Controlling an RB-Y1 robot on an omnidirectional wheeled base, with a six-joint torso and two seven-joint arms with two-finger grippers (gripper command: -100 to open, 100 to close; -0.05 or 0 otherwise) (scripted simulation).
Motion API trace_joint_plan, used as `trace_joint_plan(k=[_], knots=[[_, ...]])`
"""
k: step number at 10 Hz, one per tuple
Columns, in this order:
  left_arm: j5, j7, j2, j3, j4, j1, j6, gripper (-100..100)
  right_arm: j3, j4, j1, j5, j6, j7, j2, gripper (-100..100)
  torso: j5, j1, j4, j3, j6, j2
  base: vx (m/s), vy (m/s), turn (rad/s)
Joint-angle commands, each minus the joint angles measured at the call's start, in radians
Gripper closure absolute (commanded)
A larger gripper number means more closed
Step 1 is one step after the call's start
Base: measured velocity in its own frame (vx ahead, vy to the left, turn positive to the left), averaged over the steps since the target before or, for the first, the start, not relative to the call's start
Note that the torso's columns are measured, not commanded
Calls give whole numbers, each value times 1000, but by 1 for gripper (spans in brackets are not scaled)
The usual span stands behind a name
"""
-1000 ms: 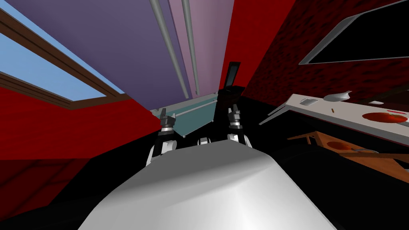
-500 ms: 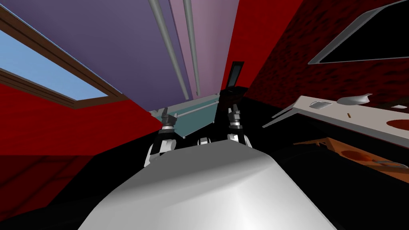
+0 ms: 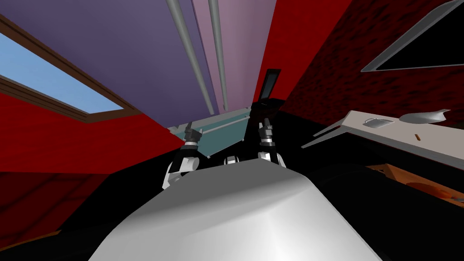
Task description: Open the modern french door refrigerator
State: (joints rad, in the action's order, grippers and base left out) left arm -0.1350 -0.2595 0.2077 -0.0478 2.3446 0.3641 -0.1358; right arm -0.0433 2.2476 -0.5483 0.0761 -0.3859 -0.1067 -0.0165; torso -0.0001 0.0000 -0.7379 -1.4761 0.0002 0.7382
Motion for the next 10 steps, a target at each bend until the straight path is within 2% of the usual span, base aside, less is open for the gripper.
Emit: trace_joint_plan(k=[1, 2, 4, 5, 7, 8, 10], knots=[[-23, -29, 3, -2, 18, -17, -75, -100, 0, 0, 0, 0, 0, 0, 0, 0, 0, 1, 0, 1, 0, 1, 83, -29, 79], [-23, -29, 3, -2, 18, -17, -89, -100, 0, 0, 0, 0, 0, 0, 0, 0, 0, 0, 0, 0, 0, 0, 68, -21, 36], [-46, -56, 1, -4, 29, -33, -152, -100, 0, 0, 0, 0, 0, 0, 0, 0, 0, 0, 0, 0, 0, 0, 73, -32, 70], [-46, -56, 1, -4, 29, -33, -163, -100, 0, 0, 0, 0, 0, 0, 0, 0, 0, -1, 0, 0, 0, -1, 73, -25, 29], [-68, -84, -5, -5, 40, -49, -229, -100, 0, 0, 0, 0, 0, 0, 0, 0, 0, 0, 0, 0, 0, 0, 80, -36, 74], [-68, -84, -5, -5, 40, -49, -239, -100, 0, 0, 0, 0, 0, 0, 0, 0, 0, -1, 0, 0, 0, -1, 72, -43, 30], [-91, -113, -13, -7, 50, -65, -303, -100, 0, 0, 0, 0, 0, 0, 0, 0, 0, 1, 0, 1, 0, 1, 72, -32, 68]])
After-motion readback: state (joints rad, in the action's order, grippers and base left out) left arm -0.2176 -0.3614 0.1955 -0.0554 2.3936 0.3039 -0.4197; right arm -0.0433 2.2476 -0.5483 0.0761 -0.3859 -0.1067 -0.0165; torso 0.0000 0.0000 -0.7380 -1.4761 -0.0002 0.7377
